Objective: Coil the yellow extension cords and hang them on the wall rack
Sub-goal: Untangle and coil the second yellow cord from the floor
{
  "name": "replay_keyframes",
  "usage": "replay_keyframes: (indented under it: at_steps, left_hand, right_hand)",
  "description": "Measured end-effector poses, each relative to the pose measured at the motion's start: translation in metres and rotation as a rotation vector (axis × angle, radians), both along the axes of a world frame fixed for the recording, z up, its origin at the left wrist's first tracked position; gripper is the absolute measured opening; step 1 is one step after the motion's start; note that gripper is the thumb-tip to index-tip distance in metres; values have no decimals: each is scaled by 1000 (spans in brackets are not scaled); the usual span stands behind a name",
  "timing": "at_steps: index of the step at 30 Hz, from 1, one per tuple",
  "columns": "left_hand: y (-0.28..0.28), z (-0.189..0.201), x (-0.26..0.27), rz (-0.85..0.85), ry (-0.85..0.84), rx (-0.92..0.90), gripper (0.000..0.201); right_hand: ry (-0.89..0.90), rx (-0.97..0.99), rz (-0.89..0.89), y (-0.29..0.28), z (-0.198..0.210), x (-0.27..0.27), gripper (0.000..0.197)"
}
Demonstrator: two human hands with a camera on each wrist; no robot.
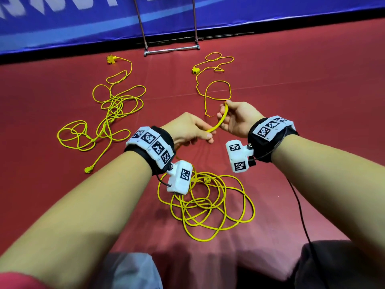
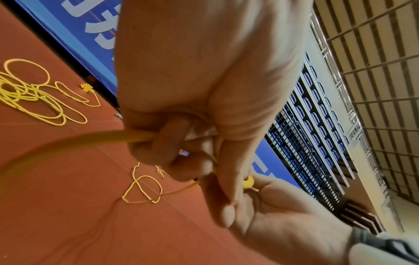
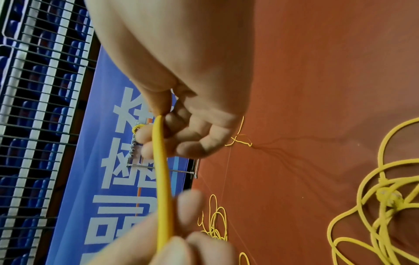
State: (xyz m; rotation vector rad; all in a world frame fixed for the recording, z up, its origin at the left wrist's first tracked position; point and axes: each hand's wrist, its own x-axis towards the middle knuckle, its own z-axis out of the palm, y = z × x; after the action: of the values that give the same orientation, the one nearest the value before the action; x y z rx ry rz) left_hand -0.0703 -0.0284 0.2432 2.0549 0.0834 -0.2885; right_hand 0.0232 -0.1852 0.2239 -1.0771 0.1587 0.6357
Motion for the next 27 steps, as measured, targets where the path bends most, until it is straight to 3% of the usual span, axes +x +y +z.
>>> replay_keyframes:
  at_steps: [2, 3, 6, 9, 11, 12, 15, 17, 19, 22, 25, 27]
  left_hand:
    - [1, -4, -1, -21, 108, 75, 14]
    - [2, -6, -2, -32, 169, 94, 23]
    - [7, -8, 1, 70, 235, 50, 49]
    - [18, -4, 8, 360, 208, -302, 32]
    - [25, 1, 11, 471, 218, -570, 18]
    - [27, 3, 11, 499, 219, -669, 21]
    - [24, 4, 11, 593, 194, -828, 32]
    - [18, 5, 10, 645, 140, -815, 31]
    - [12, 10, 7, 583, 64, -706, 24]
    - [4, 29, -2, 354, -43, -485, 24]
    - [-5, 42, -15, 147, -103, -330, 25]
    - [-10, 46, -26, 23, -112, -248, 25]
  right_hand:
    - [-47, -13, 38, 1, -1, -2, 18]
    - [-90, -24, 74, 2, 0, -3, 15]
    - [-258, -111, 223, 4, 3, -9, 29]
    - [-422, -275, 359, 8, 0, -17, 38]
    - [-526, -369, 470, 12, -5, -24, 41]
    - [-577, -411, 528, 13, -6, -27, 42]
    - [-705, -534, 692, 14, 1, -36, 40]
    - [-740, -610, 766, 15, 7, -42, 38]
    - [-684, -639, 732, 14, 10, -46, 31]
    - [-388, -394, 467, 12, 16, -46, 11]
    - [-107, -101, 184, 4, 30, -37, 30]
    - [-2, -11, 126, 0, 40, -33, 37]
